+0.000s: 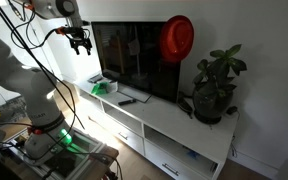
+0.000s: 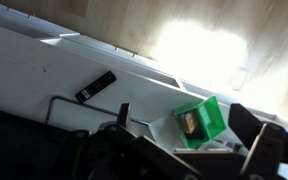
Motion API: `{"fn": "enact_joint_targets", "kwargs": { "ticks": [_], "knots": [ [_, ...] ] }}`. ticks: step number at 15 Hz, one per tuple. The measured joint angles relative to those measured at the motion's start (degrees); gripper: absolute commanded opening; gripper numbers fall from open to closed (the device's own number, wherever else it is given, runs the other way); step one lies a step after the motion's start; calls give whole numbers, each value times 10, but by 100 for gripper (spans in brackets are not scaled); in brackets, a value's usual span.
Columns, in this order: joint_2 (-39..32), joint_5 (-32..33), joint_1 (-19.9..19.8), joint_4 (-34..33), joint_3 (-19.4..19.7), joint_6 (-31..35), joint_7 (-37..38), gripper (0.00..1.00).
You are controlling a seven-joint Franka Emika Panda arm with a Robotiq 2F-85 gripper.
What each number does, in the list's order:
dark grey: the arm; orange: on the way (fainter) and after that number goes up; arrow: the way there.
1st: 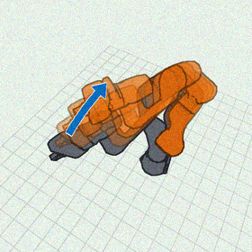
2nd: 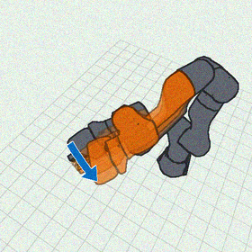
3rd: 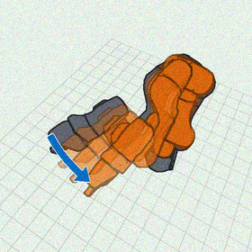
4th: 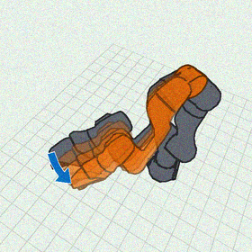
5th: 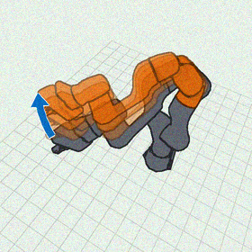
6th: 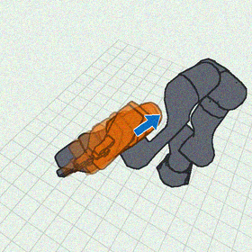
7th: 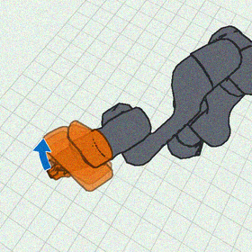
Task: Pick up the red hat and put it on the tv stand
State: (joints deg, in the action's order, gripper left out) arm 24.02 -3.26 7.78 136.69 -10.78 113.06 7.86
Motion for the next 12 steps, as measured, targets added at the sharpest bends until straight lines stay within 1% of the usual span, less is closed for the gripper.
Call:
{"fn": "enact_joint_targets", "kwargs": {
  "ticks": [4, 6, 8, 10, 12],
  "knots": [
    [5, 76, -77, -6, 50, 45, 6, 100],
    [5, 121, -112, -14, 64, 67, 18, 100],
    [5, 172, -143, -25, 70, 83, 40, 100],
    [6, 217, -171, -36, 74, 95, 70, 100],
    [5, 221, -174, -37, 78, 96, 70, 100]
  ]
}}
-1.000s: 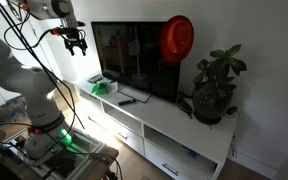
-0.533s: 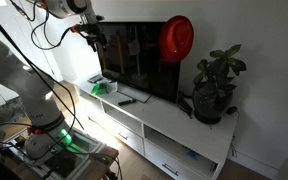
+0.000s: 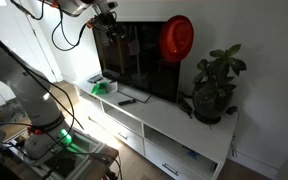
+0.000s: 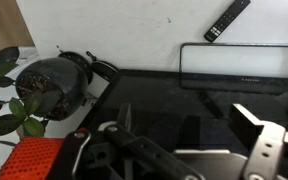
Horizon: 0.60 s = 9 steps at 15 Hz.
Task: Pick up the red hat and put it on the tv stand
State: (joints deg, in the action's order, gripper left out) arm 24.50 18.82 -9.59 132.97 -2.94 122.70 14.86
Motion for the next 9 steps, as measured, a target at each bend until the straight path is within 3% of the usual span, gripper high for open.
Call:
{"fn": "enact_joint_targets", "kwargs": {
  "ticks": [9],
  "knots": [
    [-6, 0, 2, 0, 4, 11, 14, 100]
  ]
}}
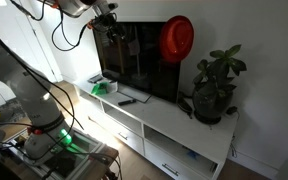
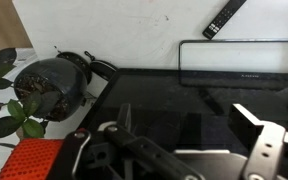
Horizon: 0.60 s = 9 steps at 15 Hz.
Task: Pick up the red hat and put it on the tv stand
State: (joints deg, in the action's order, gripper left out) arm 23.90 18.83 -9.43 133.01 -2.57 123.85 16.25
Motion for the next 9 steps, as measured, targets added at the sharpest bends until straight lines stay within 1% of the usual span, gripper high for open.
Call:
{"fn": "enact_joint_targets", "kwargs": {
  "ticks": [3, 6, 9],
  "knots": [
    [-21, 0, -18, -16, 22, 48, 23, 100],
    [-45, 2, -46, -42, 41, 92, 47, 100],
    [-63, 5, -67, -70, 54, 103, 62, 100]
  ]
}}
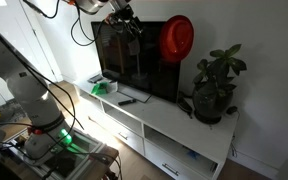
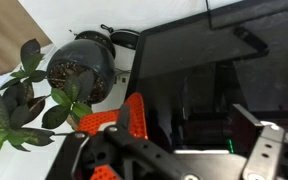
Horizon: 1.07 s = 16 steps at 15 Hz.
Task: Pick up the red hat and put it on the tv stand
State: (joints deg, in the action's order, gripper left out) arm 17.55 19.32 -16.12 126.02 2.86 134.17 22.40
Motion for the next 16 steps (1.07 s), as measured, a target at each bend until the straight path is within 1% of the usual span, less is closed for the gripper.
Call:
{"fn": "enact_joint_targets", "kwargs": {
  "ticks": [4, 9, 13, 16],
  "knots": [
    [-21, 0, -7, -31, 22, 0, -2, 100],
    [-42, -1, -7, -57, 46, 6, -36, 100],
    [-64, -1, -7, -77, 63, 28, -61, 100],
    [-81, -2, -7, -91, 68, 50, -67, 100]
  ]
}}
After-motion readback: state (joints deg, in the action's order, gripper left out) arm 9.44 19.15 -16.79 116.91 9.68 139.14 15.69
